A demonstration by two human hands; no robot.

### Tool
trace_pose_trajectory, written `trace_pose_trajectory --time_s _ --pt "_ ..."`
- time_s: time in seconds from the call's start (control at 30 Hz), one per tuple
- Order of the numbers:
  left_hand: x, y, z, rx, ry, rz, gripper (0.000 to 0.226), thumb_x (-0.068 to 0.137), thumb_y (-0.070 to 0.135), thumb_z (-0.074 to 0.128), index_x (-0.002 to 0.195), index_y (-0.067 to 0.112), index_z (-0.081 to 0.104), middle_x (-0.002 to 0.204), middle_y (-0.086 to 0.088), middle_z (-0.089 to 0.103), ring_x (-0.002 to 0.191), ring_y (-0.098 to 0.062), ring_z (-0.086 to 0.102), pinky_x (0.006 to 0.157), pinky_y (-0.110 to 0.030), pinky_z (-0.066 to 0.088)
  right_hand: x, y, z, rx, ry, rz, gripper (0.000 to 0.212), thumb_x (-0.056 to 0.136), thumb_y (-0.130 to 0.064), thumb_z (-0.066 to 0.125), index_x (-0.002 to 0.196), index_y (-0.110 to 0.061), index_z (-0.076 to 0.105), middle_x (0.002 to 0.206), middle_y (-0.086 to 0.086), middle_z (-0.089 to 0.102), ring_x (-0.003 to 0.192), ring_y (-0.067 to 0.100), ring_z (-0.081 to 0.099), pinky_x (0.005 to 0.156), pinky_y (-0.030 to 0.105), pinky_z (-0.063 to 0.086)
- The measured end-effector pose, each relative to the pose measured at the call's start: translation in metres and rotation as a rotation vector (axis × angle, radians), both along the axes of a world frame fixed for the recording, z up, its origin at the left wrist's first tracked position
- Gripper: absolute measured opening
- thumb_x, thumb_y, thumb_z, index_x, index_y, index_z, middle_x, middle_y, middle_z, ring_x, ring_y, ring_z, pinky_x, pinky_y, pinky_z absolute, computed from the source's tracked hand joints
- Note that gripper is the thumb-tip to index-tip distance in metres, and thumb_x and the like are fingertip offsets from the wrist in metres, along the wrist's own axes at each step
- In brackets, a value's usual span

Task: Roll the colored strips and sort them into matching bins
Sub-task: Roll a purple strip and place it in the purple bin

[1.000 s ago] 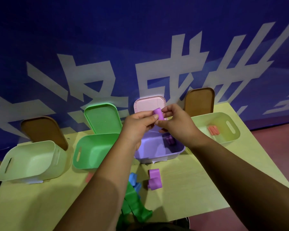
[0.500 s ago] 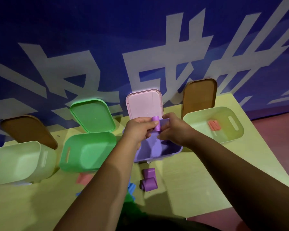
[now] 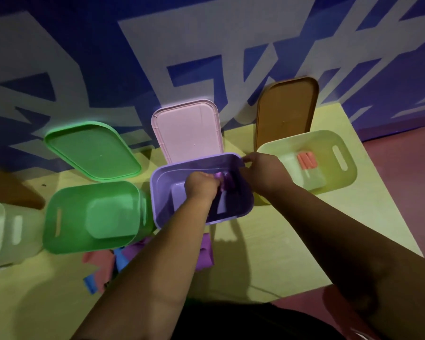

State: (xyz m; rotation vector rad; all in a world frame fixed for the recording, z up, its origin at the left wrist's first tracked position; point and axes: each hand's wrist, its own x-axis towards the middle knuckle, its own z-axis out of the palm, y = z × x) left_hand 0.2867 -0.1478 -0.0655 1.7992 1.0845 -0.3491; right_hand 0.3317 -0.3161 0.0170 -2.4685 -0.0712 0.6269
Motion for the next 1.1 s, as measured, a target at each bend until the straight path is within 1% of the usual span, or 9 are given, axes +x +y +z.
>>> trace_pose_trajectory --time_s 0.1,0.2,0.37,0.53,0.7,0.8,0.87,0.97,1.1 --pt "0.006 -0.005 -0.002 0.056 0.028 -0.028 0.017 0.091 0.021 0.077 0.080 0.009 0.079 0.081 -0.007 0.075 0.089 -0.035 0.075 0.082 -0.037 0.060 0.004 -0.002 -0.004 -0.021 0.003 0.022 0.030 0.099 -0.045 0.061 0.115 -0.026 0.078 0.086 -0.002 0.077 0.075 0.022 0.075 0.076 0.045 0.067" --pt "0.007 -0.008 -0.009 0.079 0.052 -0.029 0.020 0.095 0.014 0.071 0.075 0.013 0.074 0.084 -0.008 0.072 0.091 -0.035 0.071 0.080 -0.032 0.049 0.009 -0.003 -0.007 -0.020 0.018 0.029 0.030 0.099 -0.041 0.062 0.118 -0.025 0.078 0.087 0.000 0.078 0.077 0.023 0.075 0.078 0.045 0.066" --pt "0.010 -0.011 -0.021 0.112 0.097 -0.038 0.009 0.094 0.019 0.077 0.085 0.017 0.077 0.091 -0.004 0.072 0.096 -0.031 0.071 0.081 -0.027 0.046 0.010 -0.005 -0.014 -0.019 -0.016 0.038 0.036 0.100 -0.050 0.060 0.118 -0.024 0.076 0.086 -0.002 0.077 0.075 0.021 0.074 0.078 0.042 0.065" --pt "0.015 -0.016 -0.024 0.118 0.088 -0.044 0.010 0.098 0.015 0.068 0.096 0.009 0.076 0.111 -0.014 0.077 0.108 -0.038 0.071 0.089 -0.033 0.050 0.010 -0.007 -0.018 0.012 -0.049 0.043 0.036 0.102 -0.051 0.059 0.118 -0.023 0.076 0.086 -0.003 0.076 0.073 0.019 0.072 0.074 0.036 0.062" --pt "0.017 -0.012 -0.027 0.129 0.106 -0.060 0.020 0.098 0.013 0.066 0.109 0.007 0.081 0.116 -0.017 0.078 0.112 -0.040 0.071 0.095 -0.036 0.053 0.010 -0.007 -0.019 0.036 -0.037 0.037 0.033 0.100 -0.048 0.060 0.115 -0.022 0.074 0.087 -0.001 0.076 0.075 0.023 0.073 0.074 0.037 0.062" --pt "0.023 -0.010 -0.027 0.149 0.151 -0.101 0.022 0.100 0.013 0.065 0.115 0.004 0.079 0.121 -0.019 0.076 0.116 -0.041 0.070 0.092 -0.036 0.051 0.010 -0.007 -0.020 0.031 -0.049 0.038 0.031 0.101 -0.046 0.060 0.115 -0.022 0.073 0.087 0.000 0.075 0.077 0.024 0.072 0.068 0.032 0.054" --pt "0.027 -0.010 -0.025 0.172 0.187 -0.138 0.024 0.104 0.014 0.063 0.121 0.004 0.076 0.129 -0.018 0.073 0.123 -0.040 0.068 0.099 -0.036 0.050 0.010 -0.007 -0.019 0.029 -0.056 0.038 0.030 0.101 -0.044 0.060 0.115 -0.021 0.073 0.086 0.000 0.074 0.077 0.023 0.070 0.065 0.031 0.049" --pt "0.029 -0.011 -0.025 0.182 0.193 -0.156 0.027 0.106 0.018 0.063 0.127 0.004 0.074 0.134 -0.017 0.072 0.128 -0.038 0.066 0.103 -0.036 0.049 0.010 -0.006 -0.019 0.039 -0.049 0.034 0.030 0.101 -0.043 0.061 0.114 -0.019 0.073 0.084 0.001 0.074 0.075 0.024 0.071 0.070 0.035 0.059" --pt "0.029 -0.011 -0.022 0.160 0.219 -0.182 0.036 0.104 0.034 0.070 0.125 0.005 0.076 0.130 -0.017 0.073 0.124 -0.039 0.067 0.099 -0.037 0.051 0.010 -0.006 -0.016 0.035 -0.027 0.040 0.031 0.101 -0.041 0.062 0.119 -0.018 0.073 0.089 0.002 0.075 0.076 0.024 0.073 0.075 0.041 0.065"
